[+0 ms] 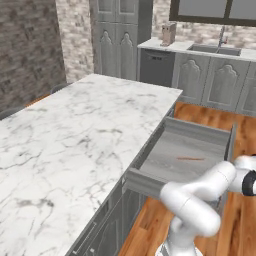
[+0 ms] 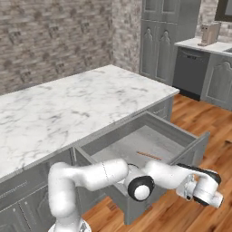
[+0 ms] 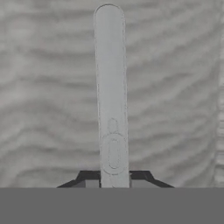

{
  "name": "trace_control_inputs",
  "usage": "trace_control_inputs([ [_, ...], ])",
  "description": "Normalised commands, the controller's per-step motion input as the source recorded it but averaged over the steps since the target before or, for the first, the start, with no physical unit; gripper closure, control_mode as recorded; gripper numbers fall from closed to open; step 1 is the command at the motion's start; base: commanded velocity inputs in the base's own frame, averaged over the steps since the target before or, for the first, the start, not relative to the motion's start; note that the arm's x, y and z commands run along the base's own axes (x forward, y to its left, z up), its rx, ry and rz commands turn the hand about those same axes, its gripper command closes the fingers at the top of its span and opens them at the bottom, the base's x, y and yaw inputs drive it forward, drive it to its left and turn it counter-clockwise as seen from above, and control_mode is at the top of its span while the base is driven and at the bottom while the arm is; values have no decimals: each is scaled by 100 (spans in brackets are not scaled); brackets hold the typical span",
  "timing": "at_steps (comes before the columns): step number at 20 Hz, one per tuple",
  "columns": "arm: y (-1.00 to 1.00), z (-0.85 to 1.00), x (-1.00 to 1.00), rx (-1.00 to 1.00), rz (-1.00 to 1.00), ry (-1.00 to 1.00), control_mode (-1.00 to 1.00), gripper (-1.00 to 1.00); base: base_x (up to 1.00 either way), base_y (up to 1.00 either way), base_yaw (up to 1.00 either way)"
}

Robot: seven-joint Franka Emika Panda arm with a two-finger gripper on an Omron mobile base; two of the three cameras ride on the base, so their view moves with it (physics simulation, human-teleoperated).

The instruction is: Take a straw from the drawer in front and place it inside the glass cup on the dining counter.

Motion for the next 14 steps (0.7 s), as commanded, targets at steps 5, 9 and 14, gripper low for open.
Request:
trace_control_inputs([
  [5, -53, 9, -26, 6, 0, 9, -100, -100, 0, 0, 0],
  [9, -24, 81, -100, 6, 0, 5, -100, -100, 0, 0, 0],
  [14, 56, 100, -88, -17, 3, 19, -100, -100, 0, 0, 0],
])
